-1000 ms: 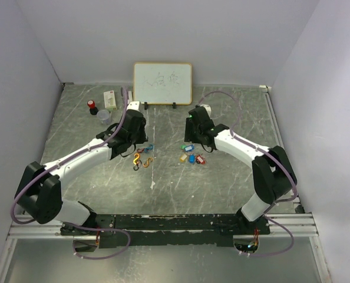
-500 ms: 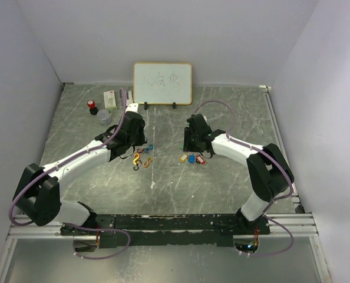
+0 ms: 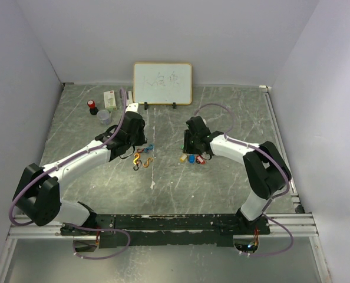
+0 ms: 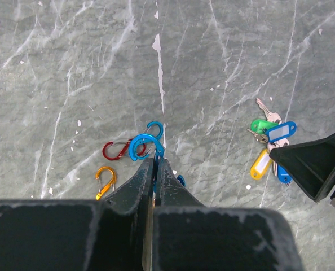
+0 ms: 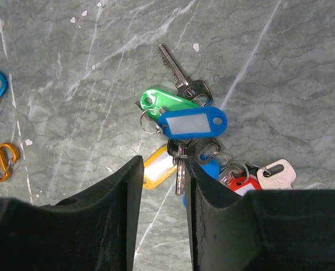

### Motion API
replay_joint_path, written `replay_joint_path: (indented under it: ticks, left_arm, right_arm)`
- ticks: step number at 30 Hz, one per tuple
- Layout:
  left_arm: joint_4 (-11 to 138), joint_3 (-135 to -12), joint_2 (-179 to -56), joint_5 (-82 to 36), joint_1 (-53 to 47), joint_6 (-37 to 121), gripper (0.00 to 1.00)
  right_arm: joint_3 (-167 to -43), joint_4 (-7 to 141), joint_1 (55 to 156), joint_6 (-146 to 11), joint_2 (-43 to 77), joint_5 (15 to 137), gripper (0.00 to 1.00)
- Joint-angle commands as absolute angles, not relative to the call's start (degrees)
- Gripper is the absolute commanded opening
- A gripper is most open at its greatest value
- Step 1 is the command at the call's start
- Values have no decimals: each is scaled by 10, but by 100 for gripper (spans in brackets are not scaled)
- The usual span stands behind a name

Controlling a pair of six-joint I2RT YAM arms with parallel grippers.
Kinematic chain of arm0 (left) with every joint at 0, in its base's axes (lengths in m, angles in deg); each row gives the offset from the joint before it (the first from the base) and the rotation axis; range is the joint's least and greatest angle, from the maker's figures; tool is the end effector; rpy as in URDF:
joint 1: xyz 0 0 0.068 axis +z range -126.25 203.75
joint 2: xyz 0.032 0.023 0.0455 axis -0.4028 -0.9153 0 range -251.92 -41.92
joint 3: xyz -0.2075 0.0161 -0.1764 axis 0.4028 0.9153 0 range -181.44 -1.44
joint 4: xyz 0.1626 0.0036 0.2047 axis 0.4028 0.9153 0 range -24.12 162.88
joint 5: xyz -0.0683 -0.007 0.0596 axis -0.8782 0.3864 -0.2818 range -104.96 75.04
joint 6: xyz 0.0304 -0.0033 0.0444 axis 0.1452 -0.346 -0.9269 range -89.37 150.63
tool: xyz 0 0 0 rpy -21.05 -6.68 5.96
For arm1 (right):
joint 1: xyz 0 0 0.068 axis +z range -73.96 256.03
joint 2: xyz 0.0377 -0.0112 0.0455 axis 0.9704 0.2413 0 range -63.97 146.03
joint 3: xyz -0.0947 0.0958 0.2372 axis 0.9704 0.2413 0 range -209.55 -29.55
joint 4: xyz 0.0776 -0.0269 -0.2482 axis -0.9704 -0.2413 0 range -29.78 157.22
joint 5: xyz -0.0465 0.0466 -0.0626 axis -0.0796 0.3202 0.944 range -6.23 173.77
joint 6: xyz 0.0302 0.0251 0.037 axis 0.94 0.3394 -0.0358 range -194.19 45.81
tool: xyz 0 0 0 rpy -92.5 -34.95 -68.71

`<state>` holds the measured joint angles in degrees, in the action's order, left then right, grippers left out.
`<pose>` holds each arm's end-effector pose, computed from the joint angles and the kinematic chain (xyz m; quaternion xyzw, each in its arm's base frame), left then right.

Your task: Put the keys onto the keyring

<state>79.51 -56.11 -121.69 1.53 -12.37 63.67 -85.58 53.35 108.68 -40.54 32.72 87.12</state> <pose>0.2521 -0.1715 0.2561 -0.0380 0.8935 -0.1366 0.4260 0.2867 0.1812 0.1724 0.0172 0.9519 0.1431 0.2702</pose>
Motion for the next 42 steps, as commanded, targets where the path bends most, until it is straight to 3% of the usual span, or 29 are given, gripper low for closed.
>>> replay_joint_path:
  ticks: [1, 8, 20, 28, 42]
  left_arm:
    - [792, -561, -1204, 22, -126, 638, 7]
    - [792, -559, -1203, 24, -126, 638, 7]
    - [787, -557, -1209, 21, -126, 638, 7]
    - [784, -554, -1211, 22, -126, 638, 7]
    - [755, -552, -1214, -12, -130, 621, 7]
  right_arm:
    - [-856, 545, 1087, -402, 346, 872, 35]
    - [-858, 546, 1088, -401, 353, 876, 31]
    - [-858, 538, 1086, -398, 348, 900, 18]
    - [-861, 533, 1086, -398, 352, 911, 0]
    - [-848, 559, 1121, -462, 201, 939, 0]
